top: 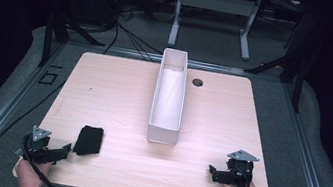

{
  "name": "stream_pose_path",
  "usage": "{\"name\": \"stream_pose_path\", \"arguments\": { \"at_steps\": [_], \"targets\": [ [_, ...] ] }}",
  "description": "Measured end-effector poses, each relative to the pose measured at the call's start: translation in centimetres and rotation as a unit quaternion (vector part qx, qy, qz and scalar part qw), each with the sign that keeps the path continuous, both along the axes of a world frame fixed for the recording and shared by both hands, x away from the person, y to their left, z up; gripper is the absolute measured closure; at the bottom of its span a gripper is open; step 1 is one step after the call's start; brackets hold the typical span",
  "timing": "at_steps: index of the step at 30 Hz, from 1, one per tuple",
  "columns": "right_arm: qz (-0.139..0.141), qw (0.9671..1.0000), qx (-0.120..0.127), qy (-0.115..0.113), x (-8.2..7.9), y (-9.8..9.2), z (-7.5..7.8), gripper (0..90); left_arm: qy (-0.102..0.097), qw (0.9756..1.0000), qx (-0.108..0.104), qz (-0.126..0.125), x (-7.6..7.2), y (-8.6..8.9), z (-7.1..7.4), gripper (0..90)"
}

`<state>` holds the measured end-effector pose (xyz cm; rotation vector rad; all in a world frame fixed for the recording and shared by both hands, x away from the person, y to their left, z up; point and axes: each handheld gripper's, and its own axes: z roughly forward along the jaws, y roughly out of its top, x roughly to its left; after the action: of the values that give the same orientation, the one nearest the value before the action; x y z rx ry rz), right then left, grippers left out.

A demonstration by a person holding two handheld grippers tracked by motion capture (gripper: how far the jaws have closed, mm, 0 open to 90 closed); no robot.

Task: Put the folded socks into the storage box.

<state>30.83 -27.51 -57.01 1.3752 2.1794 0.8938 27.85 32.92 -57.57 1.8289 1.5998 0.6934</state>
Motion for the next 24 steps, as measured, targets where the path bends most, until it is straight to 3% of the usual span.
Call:
{"name": "stream_pose_path", "arguments": {
  "at_steps": [8,12,13,16,24],
  "targets": [
    [-0.004,1.0000,0.001,-0.001,0.1,-0.1,0.0,0.0,0.006,1.0000,-0.001,-0.002,0.1,0.0,0.1,5.3],
    [-0.004,1.0000,0.001,-0.001,0.1,-0.1,0.0,0.0,0.027,0.9995,-0.013,0.002,0.2,0.1,0.5,1.6],
    [-0.004,1.0000,0.000,0.000,0.1,-0.1,0.0,0.0,0.043,0.9988,-0.021,0.004,0.3,0.2,0.8,0.2],
    [-0.004,1.0000,0.002,0.000,0.1,-0.2,0.0,0.0,0.050,0.9985,-0.022,0.004,0.3,0.2,1.3,0.1],
    [-0.007,1.0000,0.003,0.000,0.1,-0.2,0.0,0.0,0.085,0.9960,-0.025,-0.010,0.6,0.0,4.0,0.1]
  ]
}}
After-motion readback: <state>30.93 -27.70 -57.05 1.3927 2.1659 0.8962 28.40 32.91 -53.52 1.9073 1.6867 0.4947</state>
